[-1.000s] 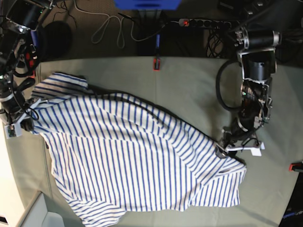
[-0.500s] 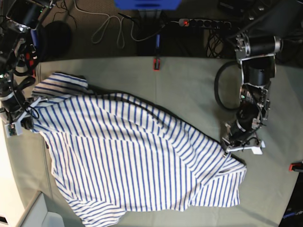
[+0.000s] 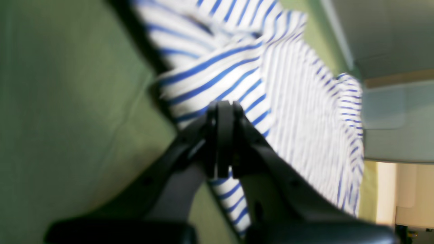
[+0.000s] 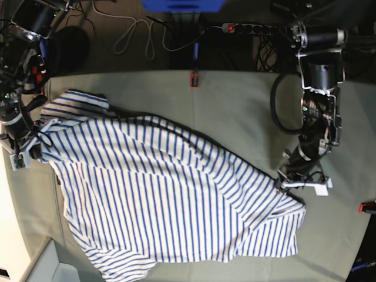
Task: Layout the t-shirt on the table in an organized manner, then fold the t-shirt properly
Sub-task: 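Grasp the shirt fabric with the left gripper and pull it outward, then lift the shirt edge with both grippers and stretch it taut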
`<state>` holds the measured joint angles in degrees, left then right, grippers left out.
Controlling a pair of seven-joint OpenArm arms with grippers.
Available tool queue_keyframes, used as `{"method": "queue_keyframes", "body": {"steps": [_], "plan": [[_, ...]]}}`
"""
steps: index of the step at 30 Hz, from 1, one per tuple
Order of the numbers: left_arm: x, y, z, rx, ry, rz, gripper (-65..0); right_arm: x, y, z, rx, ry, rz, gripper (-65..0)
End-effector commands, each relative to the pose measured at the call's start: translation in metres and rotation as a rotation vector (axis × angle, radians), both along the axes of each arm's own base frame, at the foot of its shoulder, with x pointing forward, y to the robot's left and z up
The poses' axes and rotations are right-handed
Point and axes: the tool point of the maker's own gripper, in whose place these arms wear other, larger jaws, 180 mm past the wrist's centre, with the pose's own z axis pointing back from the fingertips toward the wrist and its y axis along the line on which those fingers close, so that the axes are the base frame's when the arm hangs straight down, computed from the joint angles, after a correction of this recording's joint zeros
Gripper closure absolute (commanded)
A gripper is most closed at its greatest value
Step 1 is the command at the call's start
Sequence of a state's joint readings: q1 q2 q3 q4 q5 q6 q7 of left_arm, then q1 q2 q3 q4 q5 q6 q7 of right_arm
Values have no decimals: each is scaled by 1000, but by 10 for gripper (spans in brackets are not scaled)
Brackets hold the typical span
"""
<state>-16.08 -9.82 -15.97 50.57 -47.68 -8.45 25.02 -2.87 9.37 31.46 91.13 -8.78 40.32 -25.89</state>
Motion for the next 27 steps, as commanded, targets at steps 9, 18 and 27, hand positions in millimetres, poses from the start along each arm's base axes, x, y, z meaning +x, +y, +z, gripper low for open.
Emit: {"method": "queue_keyframes", "body": {"steps": [9,18,27], "plan": [[4,4,-18,-42,55,32,-295,8,-4,16,-14,-54,3,0],[8,-13,-29,-82,90,24,-296,8,-4,15,-12,-52,2,0],[18,-13,-17,-84,60,18,-3,8,-4,16,-14,-54,3,0]]}}
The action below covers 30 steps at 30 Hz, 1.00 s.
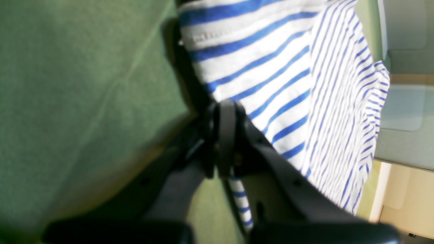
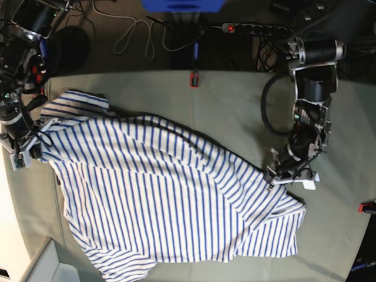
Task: Layout the t-shirt on the table in an organized manner, then fold the t-shirt properly
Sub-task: 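Lift the shirt edge with both grippers and stretch it taut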
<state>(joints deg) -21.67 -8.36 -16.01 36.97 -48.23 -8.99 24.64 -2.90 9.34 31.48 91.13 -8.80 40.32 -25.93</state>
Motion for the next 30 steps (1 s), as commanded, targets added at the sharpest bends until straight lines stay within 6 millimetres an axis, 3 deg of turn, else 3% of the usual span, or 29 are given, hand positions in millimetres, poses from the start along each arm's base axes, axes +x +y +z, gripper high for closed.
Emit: {"method": "queue_keyframes", "body": {"steps": [1,7,11,14,17,24,30], "plan": [[17,6,20,7,-58,4,-15,8,-4,16,-14,-55,3,0],[16,9,35,25,-103,-11,-3,8,-4,16,-14,-55,3,0],[6,4,73,6,-195,-50,-3,8,-5,17,-15,-55,3,0],[-11,13,96,-11,-251,-40,-3,8,-5,17,-15,-55,3,0],[-36,28,109,6,-269,-35,-3,8,-5,17,-15,-55,3,0],[-109,88,136,135,-272,56,-3,8,-4,17,-16,-56,4,0],[-167,114,160,224,-249,129,-3,5,-6,14,-16,-48,1,0]]}}
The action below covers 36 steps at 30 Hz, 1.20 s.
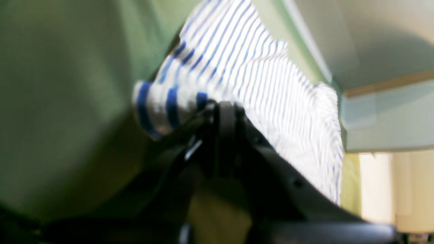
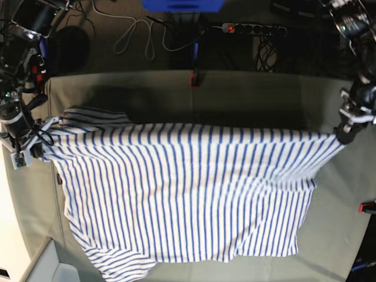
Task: Layout the t-shirt on the table in an organized manner, then fold the t-shirt properly
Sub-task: 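Lift the shirt edge with both grippers and stretch it taut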
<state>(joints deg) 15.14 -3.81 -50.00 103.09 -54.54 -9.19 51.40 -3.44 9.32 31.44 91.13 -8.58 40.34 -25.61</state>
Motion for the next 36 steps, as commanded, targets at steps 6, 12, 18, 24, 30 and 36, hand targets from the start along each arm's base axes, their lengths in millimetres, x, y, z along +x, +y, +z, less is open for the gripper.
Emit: {"method": "queue_keyframes", "body": {"steps": [6,12,18,24,30,36], "plan": [[-34,18,6,-2,21,96,-3,-12,-5,11,-41,-21,7,0],[-41,9,-20,-89,73,102,-2,-29,8,25,-76,-41,28,0],[-45,7,-42,-151,110,119,-2,-50,10,25,-111,-7,45,0],[-50,9,-57,-181,145,130,-2,-67,13,27,-139,13,66,0],[-44,9,-54,-179,132,129,-2,-51,17,45,-150,-46,70,0],[-13,11,-49,-217,78,126,-4,0,26,41,-76,-96,83,0]]}}
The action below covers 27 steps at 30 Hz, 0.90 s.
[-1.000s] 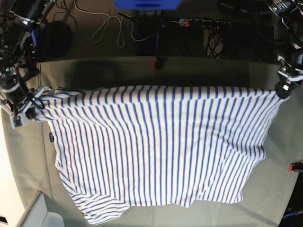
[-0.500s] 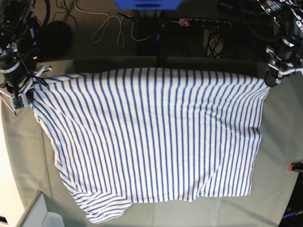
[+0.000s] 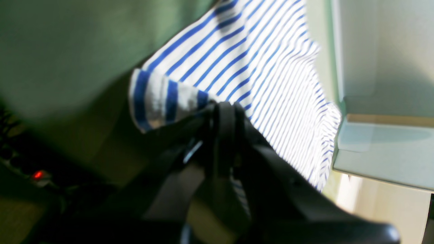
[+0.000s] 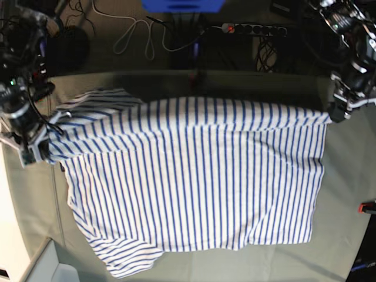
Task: Layout the t-shirt on the table in an organized manner, then fold the t-shirt properly
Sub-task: 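Lift the shirt edge with both grippers and stretch it taut, then lower the shirt edge and regrasp it with both grippers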
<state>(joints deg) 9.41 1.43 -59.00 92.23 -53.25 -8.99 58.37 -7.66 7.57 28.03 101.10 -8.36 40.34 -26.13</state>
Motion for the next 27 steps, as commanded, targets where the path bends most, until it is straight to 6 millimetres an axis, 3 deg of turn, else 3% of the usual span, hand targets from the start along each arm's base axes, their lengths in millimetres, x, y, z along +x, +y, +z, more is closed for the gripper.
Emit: {"method": "queue_keyframes", "body": {"steps": [1,5,11,13,20,23,27], "plan": [[11,3,9,10,-34,-11,-5,12,-8,10,-7,-40,-9,0],[43,-5,1,-13,-22,-106,-5,36,-14,-8,42,-8,-38,-4],[53,-19,-12,-30,17,-184,-13,33,-26,-25,-27,60,-63,-176],[51,-20,-14,-39,19,-183,-73,31,-33,-23,-26,55,-84,-230],[40,-21,-17,-33,30,-189,-426,18,-61,8,-13,-51,-225,-352],[31,-20,-19,-57,27,-178,-457,14,-58,21,-26,-81,-239,-356],[33,-14,-22,-50,40,-174,-457,-4,-51,10,-33,-47,-230,-355]]}}
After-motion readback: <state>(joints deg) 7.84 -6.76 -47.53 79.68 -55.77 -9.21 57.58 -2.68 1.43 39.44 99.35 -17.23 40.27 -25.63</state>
